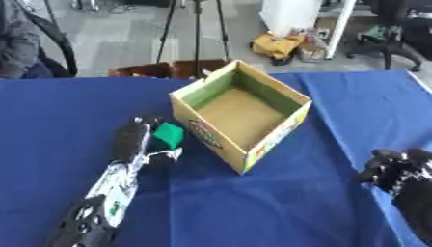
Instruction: Pick up objects on the table and place them in the box.
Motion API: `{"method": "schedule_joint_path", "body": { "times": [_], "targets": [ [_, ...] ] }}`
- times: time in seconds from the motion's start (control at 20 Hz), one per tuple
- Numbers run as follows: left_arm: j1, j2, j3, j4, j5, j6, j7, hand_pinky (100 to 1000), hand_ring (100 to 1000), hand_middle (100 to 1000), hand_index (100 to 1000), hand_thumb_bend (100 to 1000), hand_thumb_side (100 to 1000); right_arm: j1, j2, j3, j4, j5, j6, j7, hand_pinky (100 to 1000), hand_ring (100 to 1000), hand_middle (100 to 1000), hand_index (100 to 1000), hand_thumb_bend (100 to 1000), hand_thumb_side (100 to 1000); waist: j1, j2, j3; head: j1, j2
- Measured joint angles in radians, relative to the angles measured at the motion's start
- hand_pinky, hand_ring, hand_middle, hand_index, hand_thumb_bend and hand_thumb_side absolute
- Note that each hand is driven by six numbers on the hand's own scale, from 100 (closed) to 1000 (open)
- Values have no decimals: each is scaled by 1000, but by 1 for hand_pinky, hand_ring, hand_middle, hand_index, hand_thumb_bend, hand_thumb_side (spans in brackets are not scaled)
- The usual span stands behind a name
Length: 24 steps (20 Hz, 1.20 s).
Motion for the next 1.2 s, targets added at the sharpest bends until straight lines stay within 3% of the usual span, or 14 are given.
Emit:
{"method": "schedule_joint_path", "body": {
  "times": [0.3,0.4,0.75,1.2],
  "targets": [
    [-2,0,0,5,15,1,20,528,708,447,688,100,265,-2,0,0,0,3,0,1,645,583,569,743,100,900,0,1,-1,-1,0],
    [-2,0,1,6,24,3,28,508,692,433,675,100,237,-2,0,0,0,3,0,1,646,583,569,743,100,899,0,1,-1,-1,0],
    [-1,0,1,-15,79,4,44,492,676,415,660,100,296,-2,0,0,0,3,0,1,645,583,569,743,100,896,0,0,3,-5,0],
    [1,63,-24,-219,252,0,-52,505,688,411,656,100,406,4,0,-1,5,3,0,0,645,583,568,743,100,899,10,-14,16,-25,0]
  ]
}}
